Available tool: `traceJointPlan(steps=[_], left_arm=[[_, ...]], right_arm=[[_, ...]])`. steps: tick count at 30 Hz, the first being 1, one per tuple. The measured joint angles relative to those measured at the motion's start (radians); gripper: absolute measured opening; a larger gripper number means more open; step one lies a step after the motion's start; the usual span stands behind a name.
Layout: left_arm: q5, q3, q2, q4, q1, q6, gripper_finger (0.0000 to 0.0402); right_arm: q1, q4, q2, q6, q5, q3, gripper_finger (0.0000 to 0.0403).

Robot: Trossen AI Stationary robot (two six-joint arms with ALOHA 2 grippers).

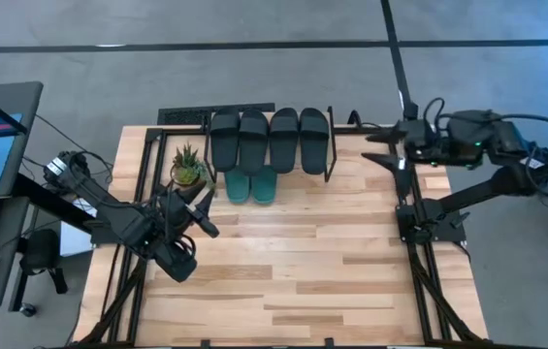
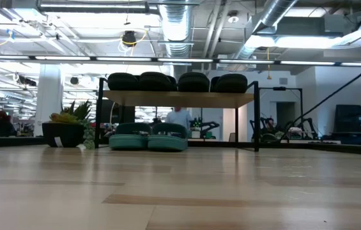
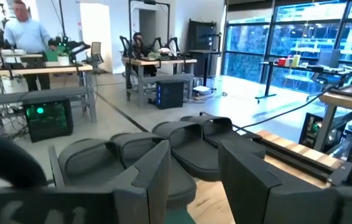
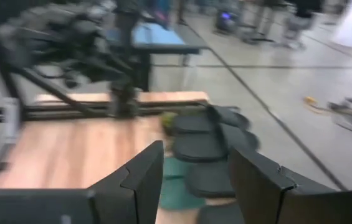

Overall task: Pick and place slides into the shelf
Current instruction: Return to Home Position

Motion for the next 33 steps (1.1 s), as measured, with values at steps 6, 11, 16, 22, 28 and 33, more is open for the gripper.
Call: traceJointPlan(steps=[6,11,16,22,28,33], left_arm=[[0.0,0.066,0.0,0.02,0.014,0.119,0.0125],[0.0,0.128,0.0,0.059,0.021,0.171,0.0125],[0.001,0.139,0.0,0.264,0.02,0.363,0.0125],[0.182,0.139,0.0,0.639,0.064,0.811,0.0125],[0.864,0.139,0.025,1.133,0.184,1.395,0.0125],[0.994,0.139,0.05,1.254,0.29,1.474,0.0125]], right_arm=[[0.007,0.033,-0.022,0.0,-0.134,0.0,0.0169],[0.008,0.046,-0.025,-0.013,-0.162,0.0,0.0168],[0.007,0.065,-0.025,-0.036,-0.162,0.0,0.0167],[0.008,0.085,-0.026,-0.052,-0.164,0.0,0.0169],[0.008,0.094,-0.026,-0.06,-0.214,0.0,0.0166],[0.008,0.111,-0.025,-0.06,-0.258,0.0,0.0169]])
